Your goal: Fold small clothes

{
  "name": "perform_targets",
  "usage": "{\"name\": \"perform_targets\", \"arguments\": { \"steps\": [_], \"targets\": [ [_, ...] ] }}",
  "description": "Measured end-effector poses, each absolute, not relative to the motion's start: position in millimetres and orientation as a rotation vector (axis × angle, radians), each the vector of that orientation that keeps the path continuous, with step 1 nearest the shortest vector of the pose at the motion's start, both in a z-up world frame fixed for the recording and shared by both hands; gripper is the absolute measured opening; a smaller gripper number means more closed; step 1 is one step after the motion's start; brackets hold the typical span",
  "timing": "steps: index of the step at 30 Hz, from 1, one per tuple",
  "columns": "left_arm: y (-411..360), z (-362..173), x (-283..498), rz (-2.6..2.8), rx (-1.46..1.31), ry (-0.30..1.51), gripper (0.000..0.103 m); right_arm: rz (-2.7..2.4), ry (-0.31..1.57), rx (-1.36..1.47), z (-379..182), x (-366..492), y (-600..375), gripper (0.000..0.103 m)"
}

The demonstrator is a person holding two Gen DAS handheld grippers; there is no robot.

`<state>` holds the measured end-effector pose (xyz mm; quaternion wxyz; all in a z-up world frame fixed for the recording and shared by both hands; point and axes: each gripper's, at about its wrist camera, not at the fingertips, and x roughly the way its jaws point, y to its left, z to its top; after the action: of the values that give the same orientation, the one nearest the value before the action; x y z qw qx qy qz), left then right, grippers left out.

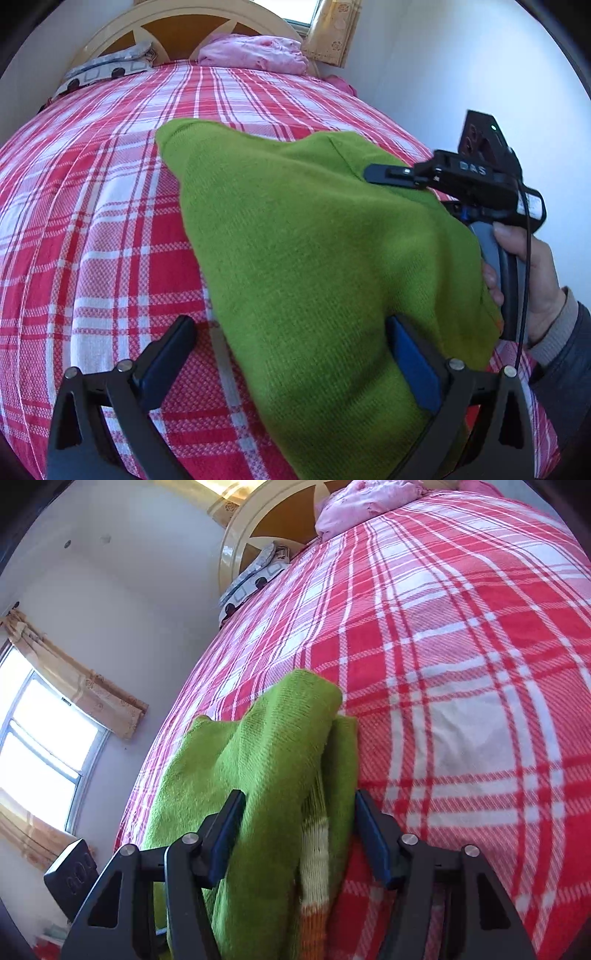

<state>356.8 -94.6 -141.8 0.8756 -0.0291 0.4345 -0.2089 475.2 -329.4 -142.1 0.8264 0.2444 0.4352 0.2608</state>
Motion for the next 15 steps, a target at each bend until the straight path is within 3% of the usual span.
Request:
{"name": "perform_targets", "arguments": {
  "steps": [5, 8, 13, 15],
  "targets": [
    [-87, -141, 357, -0.513, -0.128, 0.903, 0.103, 0.605, 0.909, 0.585, -149, 475, -336, 0.041],
    [-87, -140, 355, -0.547, -0.147, 0.888, 0.089, 0.606, 0.909, 0.596, -151, 475, -337, 0.040],
    [-89, -140, 356, -0.550, -0.149, 0.892, 0.089, 0.601, 0.913, 0.610, -153, 480, -337, 0.039],
    [-87, -139, 354, -0.563, -0.161, 0.883, 0.084, 0.610, 0.916, 0.607, -153, 479, -337, 0.033]
  ]
}}
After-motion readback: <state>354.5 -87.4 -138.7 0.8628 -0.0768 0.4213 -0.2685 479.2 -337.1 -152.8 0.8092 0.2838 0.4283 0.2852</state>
